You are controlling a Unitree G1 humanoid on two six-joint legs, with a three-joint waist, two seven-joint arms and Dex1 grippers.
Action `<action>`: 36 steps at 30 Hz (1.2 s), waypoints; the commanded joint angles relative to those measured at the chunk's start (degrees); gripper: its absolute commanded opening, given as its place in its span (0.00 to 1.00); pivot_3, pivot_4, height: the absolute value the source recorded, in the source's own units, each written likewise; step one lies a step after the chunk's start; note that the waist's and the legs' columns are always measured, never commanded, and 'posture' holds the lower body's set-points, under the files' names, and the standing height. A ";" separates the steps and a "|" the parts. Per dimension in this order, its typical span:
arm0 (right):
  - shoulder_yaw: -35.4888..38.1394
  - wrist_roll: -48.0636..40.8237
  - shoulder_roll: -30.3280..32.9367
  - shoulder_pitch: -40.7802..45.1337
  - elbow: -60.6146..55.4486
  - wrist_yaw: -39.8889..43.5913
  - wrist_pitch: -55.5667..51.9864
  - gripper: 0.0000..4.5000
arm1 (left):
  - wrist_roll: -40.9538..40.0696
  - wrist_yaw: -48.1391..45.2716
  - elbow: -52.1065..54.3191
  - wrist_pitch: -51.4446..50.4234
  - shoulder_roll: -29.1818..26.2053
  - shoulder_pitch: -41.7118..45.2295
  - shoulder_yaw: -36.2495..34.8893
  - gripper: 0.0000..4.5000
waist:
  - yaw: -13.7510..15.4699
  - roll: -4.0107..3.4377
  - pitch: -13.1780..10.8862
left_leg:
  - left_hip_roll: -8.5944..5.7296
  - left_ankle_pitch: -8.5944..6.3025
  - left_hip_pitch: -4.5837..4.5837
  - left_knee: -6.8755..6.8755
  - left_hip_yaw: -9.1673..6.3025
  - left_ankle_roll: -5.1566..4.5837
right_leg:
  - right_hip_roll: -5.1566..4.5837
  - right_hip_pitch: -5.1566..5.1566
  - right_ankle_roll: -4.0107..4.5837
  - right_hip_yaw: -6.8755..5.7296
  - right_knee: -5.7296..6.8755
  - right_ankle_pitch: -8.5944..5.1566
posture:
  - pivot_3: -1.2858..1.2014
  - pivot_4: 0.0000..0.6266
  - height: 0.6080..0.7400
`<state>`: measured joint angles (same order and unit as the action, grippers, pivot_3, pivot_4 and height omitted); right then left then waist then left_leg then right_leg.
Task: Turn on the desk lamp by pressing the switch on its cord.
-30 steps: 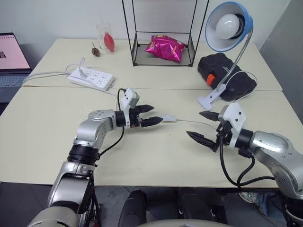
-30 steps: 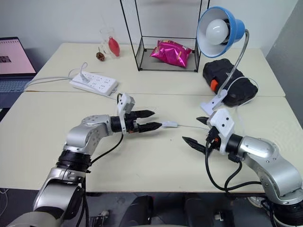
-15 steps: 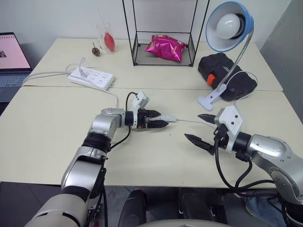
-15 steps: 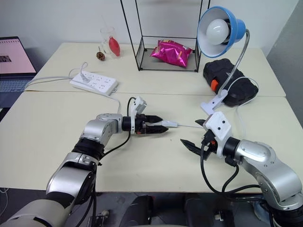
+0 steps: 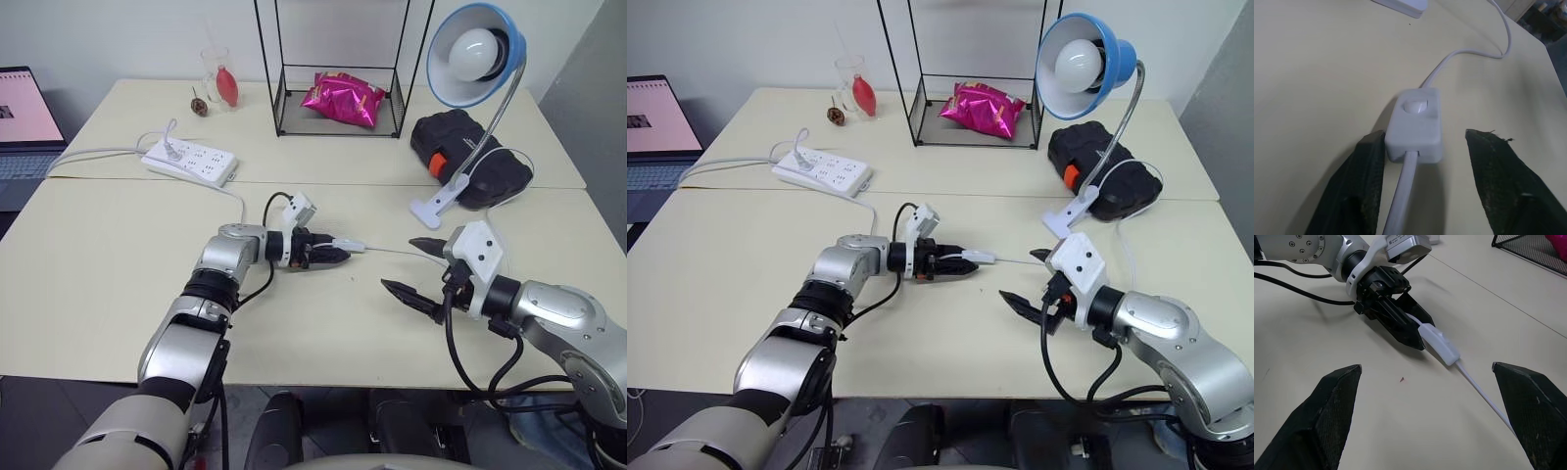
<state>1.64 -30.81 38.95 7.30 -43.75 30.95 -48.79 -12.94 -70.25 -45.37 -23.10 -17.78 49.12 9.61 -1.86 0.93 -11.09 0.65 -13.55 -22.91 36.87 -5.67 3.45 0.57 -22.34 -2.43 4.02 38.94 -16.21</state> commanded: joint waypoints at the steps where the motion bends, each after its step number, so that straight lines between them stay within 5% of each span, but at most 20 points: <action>1: 1.73 -0.94 0.41 0.35 -1.97 -0.25 0.17 1.00 | 0.75 -0.42 0.86 2.92 0.39 0.50 -0.49 0.36 | 0.00 0.00 0.00 | 0.00 0.00 0.00 0.00 0.00 0.00 | 0.00 0.00 0.00 0.00 0.00 0.00 | 0.52 0.24 1.00; 4: 1.52 -0.78 0.60 0.50 -1.82 -0.04 0.19 1.00 | 0.85 -0.63 1.33 4.07 0.51 0.05 -0.66 0.25 | 0.01 0.00 0.00 | 0.00 0.00 0.00 0.00 0.00 0.00 | 0.00 0.00 0.00 0.00 0.00 0.00 | 0.52 0.24 1.00; 11: 2.00 -1.90 -0.65 0.62 -1.25 -0.39 -0.12 1.00 | 2.40 0.34 6.62 10.67 -0.48 -3.06 -0.39 0.25 | -0.02 0.00 0.00 | 0.01 0.00 0.00 -0.01 0.01 0.00 | 0.00 0.00 0.00 0.01 0.00 0.00 | 0.52 0.24 1.00; 16: 6.54 -10.58 -8.99 -3.39 -1.74 -4.90 -2.89 1.00 | 2.65 6.58 16.81 19.10 -0.09 -7.86 -2.74 0.25 | 0.10 0.00 0.00 | 0.04 0.00 -0.01 -0.02 -0.06 0.00 | -0.01 0.00 0.01 -0.01 0.01 0.00 | 0.52 0.24 1.00; 23: 8.77 -26.95 -25.27 -8.85 1.55 -19.36 -7.17 1.00 | 0.46 14.49 34.21 18.26 1.83 -17.49 -4.05 0.25 | -0.02 -0.01 0.01 | 0.05 0.00 0.03 -0.01 -0.03 0.00 | -0.06 0.03 0.01 0.04 0.04 0.01 | 0.52 0.24 1.00; 28: 7.52 -34.05 -37.32 -3.75 9.18 -31.57 -6.26 1.00 | -1.02 17.64 40.59 13.36 2.78 -20.43 -3.69 0.25 | -0.11 -0.02 0.01 | 0.07 0.01 0.08 0.03 -0.04 0.00 | -0.01 0.03 -0.03 0.05 0.08 0.07 | 0.52 0.24 1.00; 36: 8.85 -41.13 -43.44 2.81 16.77 -39.36 -2.46 1.00 | -2.39 19.06 41.93 10.93 2.28 -20.48 -3.55 0.25 | -0.17 -0.04 0.02 | 0.06 0.02 0.02 -0.02 -0.01 -0.03 | 0.04 -0.01 0.02 0.06 0.01 0.08 | 0.52 0.24 1.00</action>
<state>9.92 -69.06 -3.58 8.54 -27.57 -7.00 -53.38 -14.26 -51.56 -6.21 -12.38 -15.53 28.51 6.39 -2.03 0.90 -11.07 0.72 -13.53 -22.90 36.83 -5.68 3.42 0.60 -22.35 -2.39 4.08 38.94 -16.14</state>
